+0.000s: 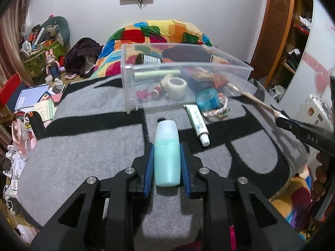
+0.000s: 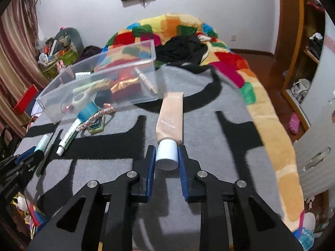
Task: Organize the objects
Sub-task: 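Carry the blue bottle and beige tube into the clear box and release them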
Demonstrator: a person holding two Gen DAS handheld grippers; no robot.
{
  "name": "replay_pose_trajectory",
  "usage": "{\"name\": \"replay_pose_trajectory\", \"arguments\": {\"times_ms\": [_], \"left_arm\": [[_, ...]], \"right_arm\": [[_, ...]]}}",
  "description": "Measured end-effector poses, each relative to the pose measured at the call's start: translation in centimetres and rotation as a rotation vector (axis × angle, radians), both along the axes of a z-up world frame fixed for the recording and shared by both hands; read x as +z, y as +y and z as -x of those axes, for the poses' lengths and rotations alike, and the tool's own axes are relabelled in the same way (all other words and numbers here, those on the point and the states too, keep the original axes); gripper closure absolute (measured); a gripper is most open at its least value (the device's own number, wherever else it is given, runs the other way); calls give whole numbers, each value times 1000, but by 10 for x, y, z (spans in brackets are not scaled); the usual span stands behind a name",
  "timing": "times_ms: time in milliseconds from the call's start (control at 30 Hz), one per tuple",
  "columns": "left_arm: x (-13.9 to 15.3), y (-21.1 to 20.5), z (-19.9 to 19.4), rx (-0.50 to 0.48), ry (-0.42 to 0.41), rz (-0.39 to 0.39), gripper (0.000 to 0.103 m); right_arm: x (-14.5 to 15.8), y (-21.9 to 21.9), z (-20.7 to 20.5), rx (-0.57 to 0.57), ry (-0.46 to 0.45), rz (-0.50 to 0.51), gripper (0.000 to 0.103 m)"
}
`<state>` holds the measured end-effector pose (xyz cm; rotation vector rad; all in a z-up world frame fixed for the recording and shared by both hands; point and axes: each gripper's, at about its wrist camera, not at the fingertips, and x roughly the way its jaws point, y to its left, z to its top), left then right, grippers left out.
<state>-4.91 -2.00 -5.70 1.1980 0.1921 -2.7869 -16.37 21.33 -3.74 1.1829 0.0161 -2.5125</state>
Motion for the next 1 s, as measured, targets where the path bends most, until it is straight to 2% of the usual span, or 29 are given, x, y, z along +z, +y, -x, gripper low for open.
{"name": "replay_pose_trajectory", "arguments": {"times_ms": [233, 467, 633, 1000], "left_arm": [[27, -2, 0, 14, 64, -5, 79], [53, -2, 7, 8, 122, 9, 79], [69, -4, 18, -2, 151, 4, 79], [90, -25, 60, 2, 157, -39, 79]], "right_arm": [[35, 6, -21, 18, 110, 37, 84], [67, -2, -23, 36, 205, 60, 84], [92, -15, -15, 62, 269, 70, 84], [142, -54, 18, 104, 396, 66, 84]]}}
